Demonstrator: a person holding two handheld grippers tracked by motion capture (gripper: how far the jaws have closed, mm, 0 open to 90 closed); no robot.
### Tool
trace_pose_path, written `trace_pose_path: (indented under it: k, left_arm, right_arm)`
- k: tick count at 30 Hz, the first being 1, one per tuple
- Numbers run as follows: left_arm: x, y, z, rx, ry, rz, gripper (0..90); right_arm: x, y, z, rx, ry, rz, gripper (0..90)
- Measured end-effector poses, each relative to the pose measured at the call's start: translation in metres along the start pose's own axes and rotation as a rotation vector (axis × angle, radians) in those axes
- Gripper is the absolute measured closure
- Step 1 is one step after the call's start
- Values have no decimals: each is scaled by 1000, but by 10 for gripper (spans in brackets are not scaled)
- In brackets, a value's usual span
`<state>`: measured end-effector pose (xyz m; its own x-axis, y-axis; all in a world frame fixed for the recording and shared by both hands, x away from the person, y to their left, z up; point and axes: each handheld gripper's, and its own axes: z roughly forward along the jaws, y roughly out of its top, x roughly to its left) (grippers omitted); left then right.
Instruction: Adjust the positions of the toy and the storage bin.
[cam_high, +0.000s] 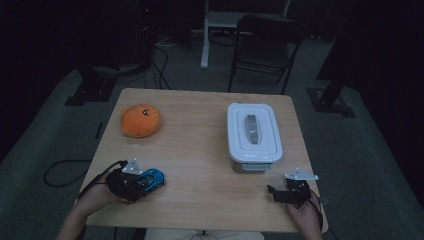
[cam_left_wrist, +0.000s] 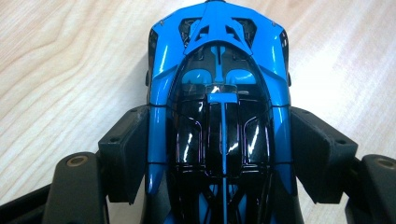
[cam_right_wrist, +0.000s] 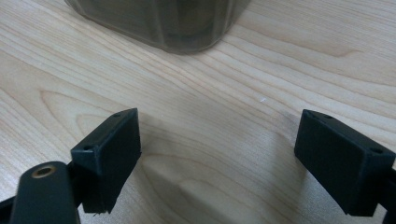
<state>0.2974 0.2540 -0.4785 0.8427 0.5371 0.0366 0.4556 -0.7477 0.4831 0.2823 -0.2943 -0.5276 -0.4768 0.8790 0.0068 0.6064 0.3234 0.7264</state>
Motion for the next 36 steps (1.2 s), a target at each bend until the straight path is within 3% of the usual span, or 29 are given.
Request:
trace_pose_path:
  k: [4, 7, 9, 15, 19, 25, 29, 36]
  left_arm:
    - [-13, 1, 4, 15, -47, 52, 288]
    - [-19, 2, 9, 36, -51, 87, 287]
    - [-19, 2, 14, 51, -54, 80, 287]
    - [-16, 0, 17, 17, -76, 61, 282]
    - [-16, 3, 16, 40, -77, 56, 280]
    - [-14, 7, 14, 46, -104, -19, 257]
    - [-13, 8, 9, 16, -108, -37, 257]
    - [-11, 13, -5, -49, -98, -26, 257]
  right_arm:
    - [0, 0, 0, 0, 0, 0, 140]
    - [0, 0, 0, 0, 0, 0, 140]
    - [0, 0, 0, 0, 0, 0, 140]
    - [0, 0, 0, 0, 0, 0, 140]
    - [0, 0, 0, 1, -1, 0, 140]
    - [0, 0, 0, 0, 0, 0, 140]
    - [0, 0, 0, 1, -1, 0, 140]
    - [0, 0, 0, 1, -1, 0, 140]
